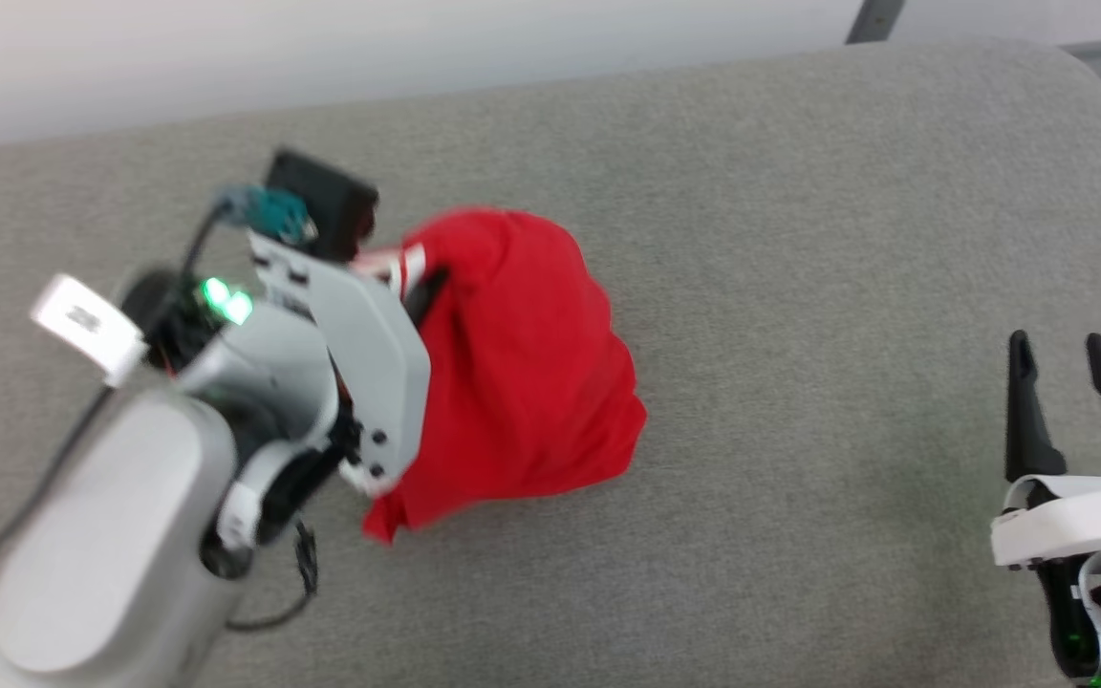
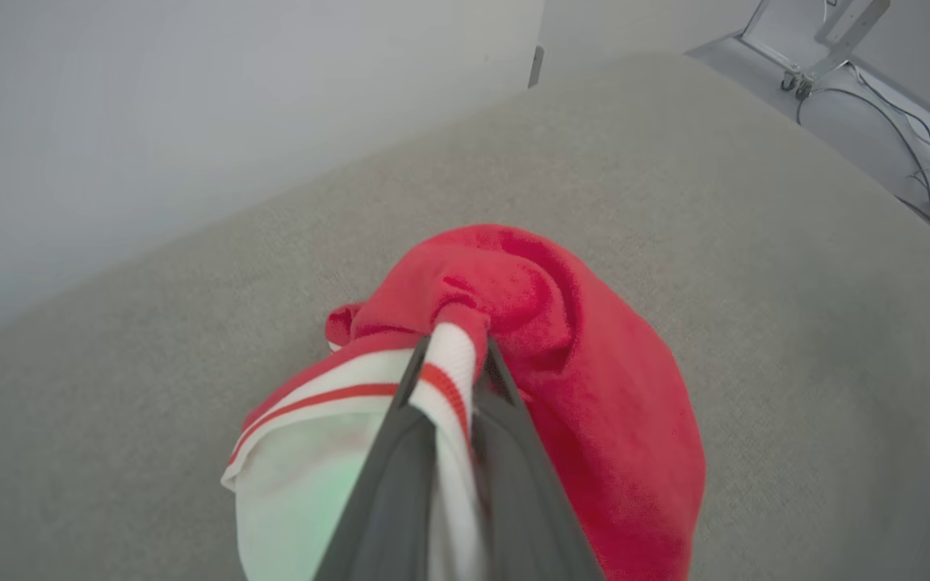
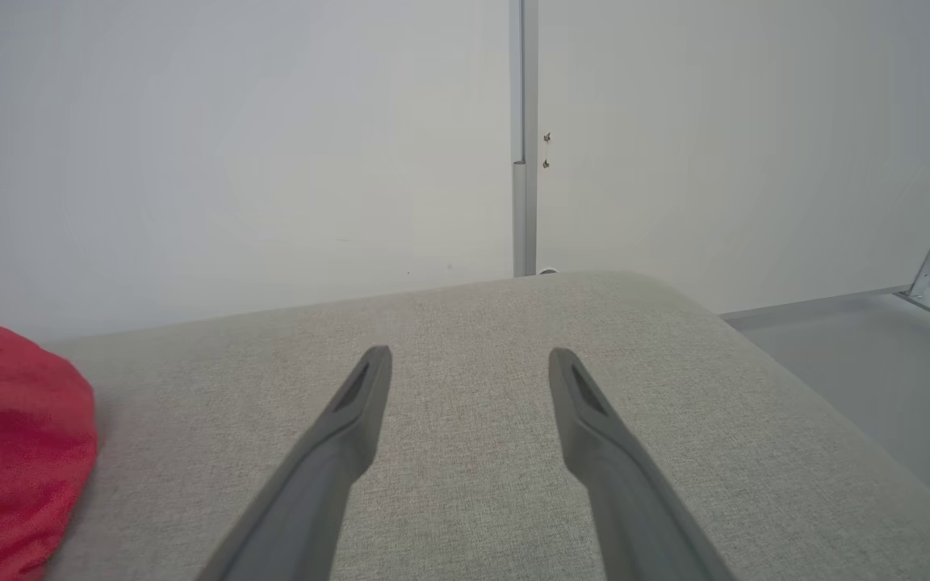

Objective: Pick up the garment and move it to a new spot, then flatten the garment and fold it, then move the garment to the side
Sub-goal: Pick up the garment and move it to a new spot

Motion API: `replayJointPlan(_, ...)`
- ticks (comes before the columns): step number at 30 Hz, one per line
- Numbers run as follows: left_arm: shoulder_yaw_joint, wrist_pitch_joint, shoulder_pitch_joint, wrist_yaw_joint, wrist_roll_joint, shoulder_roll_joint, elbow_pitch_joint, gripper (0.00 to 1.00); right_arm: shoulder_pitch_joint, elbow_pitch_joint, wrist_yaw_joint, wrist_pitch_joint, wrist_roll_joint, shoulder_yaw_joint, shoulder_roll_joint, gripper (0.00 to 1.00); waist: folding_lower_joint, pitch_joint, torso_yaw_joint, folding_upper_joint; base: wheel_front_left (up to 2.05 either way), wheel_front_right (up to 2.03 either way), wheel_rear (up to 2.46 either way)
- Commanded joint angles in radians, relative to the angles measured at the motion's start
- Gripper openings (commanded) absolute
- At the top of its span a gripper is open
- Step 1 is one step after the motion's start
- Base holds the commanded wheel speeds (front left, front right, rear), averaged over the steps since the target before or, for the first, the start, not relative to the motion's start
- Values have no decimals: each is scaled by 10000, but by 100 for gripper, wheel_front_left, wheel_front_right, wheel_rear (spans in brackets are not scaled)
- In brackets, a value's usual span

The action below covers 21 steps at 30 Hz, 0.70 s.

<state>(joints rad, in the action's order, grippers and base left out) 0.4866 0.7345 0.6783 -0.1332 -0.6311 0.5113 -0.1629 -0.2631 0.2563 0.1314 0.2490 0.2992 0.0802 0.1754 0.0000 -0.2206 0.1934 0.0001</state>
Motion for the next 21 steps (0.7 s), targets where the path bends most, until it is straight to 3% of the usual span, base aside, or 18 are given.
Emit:
replayJointPlan(1,123,16,-379,-41,-123,-97,359,0,-144,90,-14,87,49,-92,-97,100,0,-206,251,-1,0,0,0)
replayJointPlan(21,1074,-881,-1578,752,-674,-1194,5011,0,-370,631,-14,173,229,-817,-84,100,0,-53,271,-1,0,0,0)
